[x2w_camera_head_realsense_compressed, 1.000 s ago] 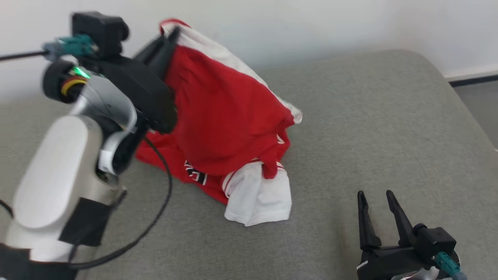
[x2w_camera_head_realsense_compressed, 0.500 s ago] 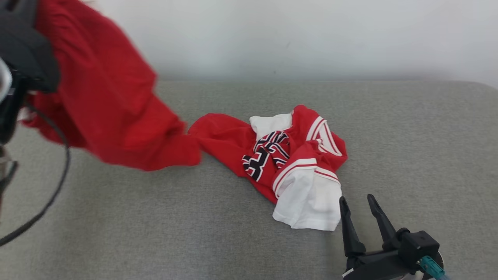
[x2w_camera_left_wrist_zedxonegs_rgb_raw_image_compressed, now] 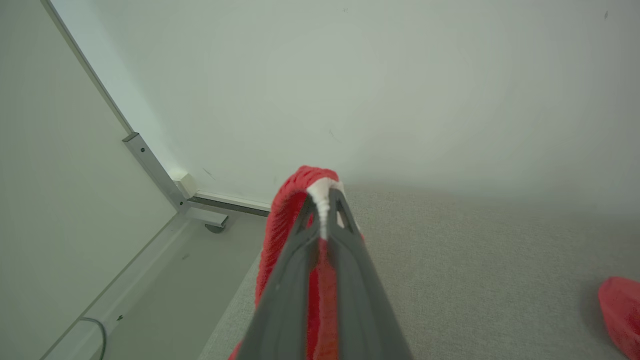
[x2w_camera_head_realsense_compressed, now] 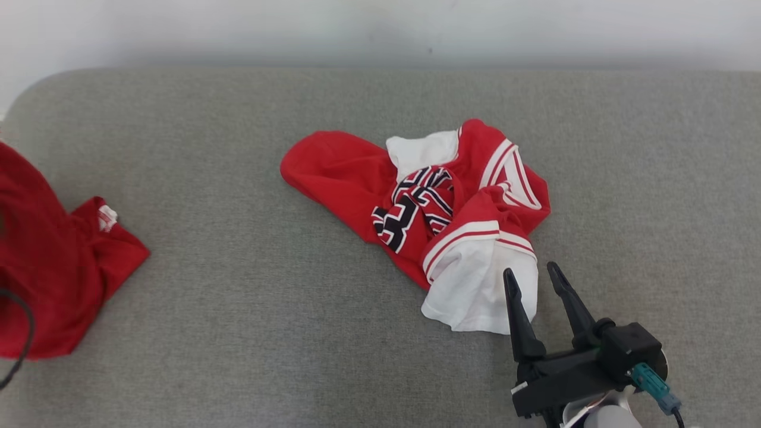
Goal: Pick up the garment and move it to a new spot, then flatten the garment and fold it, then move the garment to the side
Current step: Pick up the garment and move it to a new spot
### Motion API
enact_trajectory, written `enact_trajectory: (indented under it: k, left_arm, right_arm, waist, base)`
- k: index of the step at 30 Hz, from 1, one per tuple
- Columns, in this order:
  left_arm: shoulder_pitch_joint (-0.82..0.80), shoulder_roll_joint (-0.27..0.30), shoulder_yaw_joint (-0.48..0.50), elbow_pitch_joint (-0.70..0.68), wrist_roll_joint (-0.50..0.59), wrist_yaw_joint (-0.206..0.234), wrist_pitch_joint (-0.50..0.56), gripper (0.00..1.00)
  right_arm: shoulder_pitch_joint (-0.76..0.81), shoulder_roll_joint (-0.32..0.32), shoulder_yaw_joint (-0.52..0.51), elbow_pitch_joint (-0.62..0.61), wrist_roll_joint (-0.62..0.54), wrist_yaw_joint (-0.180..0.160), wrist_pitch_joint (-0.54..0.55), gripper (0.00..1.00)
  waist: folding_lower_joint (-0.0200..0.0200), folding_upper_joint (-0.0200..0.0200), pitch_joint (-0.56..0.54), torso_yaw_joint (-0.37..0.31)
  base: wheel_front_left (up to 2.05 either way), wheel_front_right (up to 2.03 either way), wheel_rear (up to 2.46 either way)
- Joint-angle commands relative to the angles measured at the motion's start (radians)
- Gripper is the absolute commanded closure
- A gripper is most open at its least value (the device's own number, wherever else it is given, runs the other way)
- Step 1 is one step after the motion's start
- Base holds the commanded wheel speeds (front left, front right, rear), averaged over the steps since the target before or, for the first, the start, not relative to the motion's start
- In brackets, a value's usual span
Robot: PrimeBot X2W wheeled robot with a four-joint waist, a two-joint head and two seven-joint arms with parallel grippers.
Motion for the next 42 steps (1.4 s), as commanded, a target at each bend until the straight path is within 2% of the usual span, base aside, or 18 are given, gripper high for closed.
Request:
enact_trajectory:
  k: [1, 2, 3, 4, 5, 12, 17, 21, 26, 29, 34, 35, 36, 42]
  left_arm:
    - [0.023, -0.013, 0.011, 0.02, -0.017, 0.007, -0.016, 1.0]
    - [0.039, -0.023, 0.022, 0.046, -0.029, 0.012, -0.026, 1.0]
    - [0.051, -0.035, 0.029, 0.068, -0.036, 0.017, -0.036, 0.82]
    - [0.061, -0.046, 0.036, 0.091, -0.047, 0.021, -0.045, 0.05]
    - [0.071, -0.055, 0.04, 0.114, -0.052, 0.026, -0.052, 0.0]
    - [0.076, -0.107, 0.029, 0.193, -0.088, 0.011, -0.05, 0.0]
    - [0.092, -0.128, 0.008, 0.173, -0.118, 0.006, 0.042, 0.0]
    - [0.141, -0.125, -0.002, 0.059, -0.124, 0.032, 0.105, 0.0]
    - [0.25, -0.131, -0.007, -0.136, -0.094, 0.071, 0.07, 0.0]
    - [0.328, -0.152, -0.012, -0.27, -0.066, 0.104, 0.018, 0.0]
    - [0.469, -0.218, -0.067, -0.426, -0.018, 0.102, -0.129, 0.0]
    - [0.469, -0.218, -0.067, -0.426, -0.018, 0.102, -0.129, 0.0]
    - [0.5, -0.243, -0.085, -0.435, -0.012, 0.096, -0.165, 0.0]
    - [0.6, -0.36, -0.144, -0.426, 0.012, 0.058, -0.441, 0.0]
  right_arm:
    - [-0.014, 0.001, 0.001, -0.003, -0.011, -0.002, -0.001, 0.0]
    - [-0.019, 0.001, 0.002, -0.002, -0.013, -0.002, -0.001, 0.0]
    - [-0.022, 0.001, 0.0, -0.002, -0.016, -0.002, -0.001, 0.0]
    - [-0.025, 0.001, 0.0, -0.001, -0.019, -0.002, -0.001, 0.0]
    - [-0.027, 0.001, -0.002, 0.0, -0.021, -0.002, -0.001, 0.0]
    - [-0.028, 0.001, -0.027, 0.0, -0.019, -0.002, -0.001, 0.0]
    - [-0.01, 0.001, -0.048, 0.01, -0.007, -0.002, -0.001, 0.0]
    - [0.008, 0.001, -0.062, 0.019, 0.004, -0.002, -0.001, 0.0]
    - [0.041, 0.001, -0.093, 0.023, 0.015, -0.002, -0.001, 0.0]
    - [0.061, 0.002, -0.124, 0.022, 0.009, -0.002, -0.001, 0.0]
    - [0.077, 0.001, -0.181, 0.01, -0.014, -0.002, -0.001, 0.0]
    - [0.077, 0.001, -0.181, 0.01, -0.014, -0.002, -0.001, 0.0]
    - [0.077, 0.002, -0.19, 0.009, -0.021, -0.002, -0.001, 0.0]
    - [0.088, 0.001, -0.233, -0.006, -0.046, -0.002, -0.001, 0.0]
  waist:
    - [-0.0001, -0.0001, 0.054, -0.04]
    - [-0.0001, -0.0001, 0.064, -0.047]
    - [-0.0001, -0.0001, 0.069, -0.052]
    - [-0.0001, -0.0001, 0.074, -0.057]
    - [-0.0001, -0.0001, 0.076, -0.061]
    - [-0.0001, -0.0001, 0.052, -0.061]
    - [-0.0001, -0.0001, 0.002, -0.04]
    - [-0.0001, -0.0001, -0.048, -0.022]
    - [-0.0001, -0.0001, -0.097, -0.012]
    - [-0.0001, -0.0001, -0.12, -0.009]
    - [-0.0001, -0.0001, -0.138, -0.009]
    - [-0.0001, -0.0001, -0.138, -0.009]
    - [-0.0001, -0.0001, -0.141, -0.013]
    - [-0.0001, -0.0001, -0.157, -0.035]
  base:
    - [0.0, 0.0, 0.0]
    - [0.0, 0.0, 0.0]
    - [0.0, 0.0, 0.0]
    - [0.0, 0.0, 0.0]
    - [0.0, 0.0, 0.0]
    - [0.0, 0.0, 0.0]
    - [0.0, 0.0, 0.0]
    - [0.0, 0.0, 0.0]
    - [0.0, 0.0, 0.0]
    - [0.0, 0.0, 0.0]
    - [0.0, 0.0, 0.0]
    - [0.0, 0.0, 0.0]
    - [0.0, 0.0, 0.0]
    - [0.0, 0.0, 0.0]
